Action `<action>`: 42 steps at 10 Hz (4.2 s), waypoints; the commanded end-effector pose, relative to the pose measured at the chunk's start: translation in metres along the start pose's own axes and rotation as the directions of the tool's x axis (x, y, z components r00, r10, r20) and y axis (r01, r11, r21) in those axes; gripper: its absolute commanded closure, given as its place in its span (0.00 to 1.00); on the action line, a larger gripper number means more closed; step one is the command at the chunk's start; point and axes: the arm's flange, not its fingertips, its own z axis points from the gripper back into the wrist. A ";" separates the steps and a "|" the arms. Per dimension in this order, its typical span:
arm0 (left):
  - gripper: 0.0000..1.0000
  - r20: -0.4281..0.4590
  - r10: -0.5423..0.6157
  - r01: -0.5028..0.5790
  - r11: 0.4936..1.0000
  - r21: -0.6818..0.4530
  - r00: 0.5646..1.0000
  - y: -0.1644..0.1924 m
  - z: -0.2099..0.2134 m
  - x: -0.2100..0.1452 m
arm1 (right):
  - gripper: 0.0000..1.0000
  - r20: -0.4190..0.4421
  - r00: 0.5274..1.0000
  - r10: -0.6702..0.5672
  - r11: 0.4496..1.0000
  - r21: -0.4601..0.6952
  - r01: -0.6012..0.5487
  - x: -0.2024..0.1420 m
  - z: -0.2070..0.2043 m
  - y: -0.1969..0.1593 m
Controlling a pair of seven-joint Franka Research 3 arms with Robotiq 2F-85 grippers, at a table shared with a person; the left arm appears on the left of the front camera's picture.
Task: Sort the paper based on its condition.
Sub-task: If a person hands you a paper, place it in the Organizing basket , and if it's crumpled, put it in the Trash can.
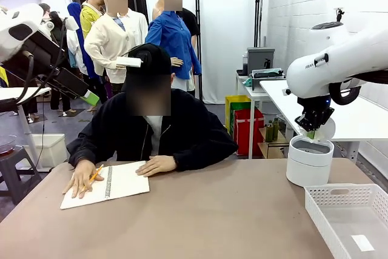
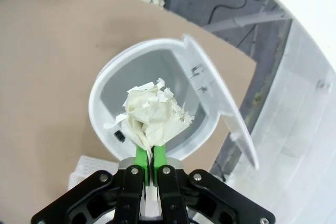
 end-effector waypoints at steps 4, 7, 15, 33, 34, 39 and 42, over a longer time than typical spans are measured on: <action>0.00 0.002 0.001 -0.001 1.000 0.000 1.000 0.000 0.000 0.000 | 0.95 -0.003 1.000 -0.001 1.000 0.004 0.001 0.000 0.001 0.001; 0.00 0.002 0.001 -0.001 1.000 0.000 1.000 0.000 0.000 0.000 | 0.95 -0.027 0.996 0.080 0.997 -0.011 -0.080 0.008 -0.024 0.008; 0.00 0.002 0.001 -0.001 1.000 0.000 1.000 0.000 0.000 0.000 | 0.75 -0.061 0.989 0.134 0.989 -0.053 -0.137 0.005 -0.032 0.014; 0.00 0.002 0.001 -0.001 1.000 0.000 1.000 0.000 0.000 0.000 | 0.00 -0.075 0.982 0.176 0.983 -0.033 -0.178 0.010 -0.035 0.025; 0.00 0.002 0.001 -0.001 1.000 0.000 1.000 0.000 0.000 0.000 | 0.00 -0.046 0.980 0.196 0.979 -0.043 -0.198 0.008 -0.028 0.028; 0.00 0.002 0.001 -0.001 1.000 0.000 1.000 0.000 0.000 0.000 | 0.00 -0.053 0.957 0.284 0.938 0.225 -0.266 0.002 -0.010 0.042; 0.00 0.002 0.001 -0.001 1.000 0.000 1.000 0.000 0.000 0.000 | 0.00 -0.032 0.975 0.218 0.976 0.006 -0.218 0.010 -0.013 0.037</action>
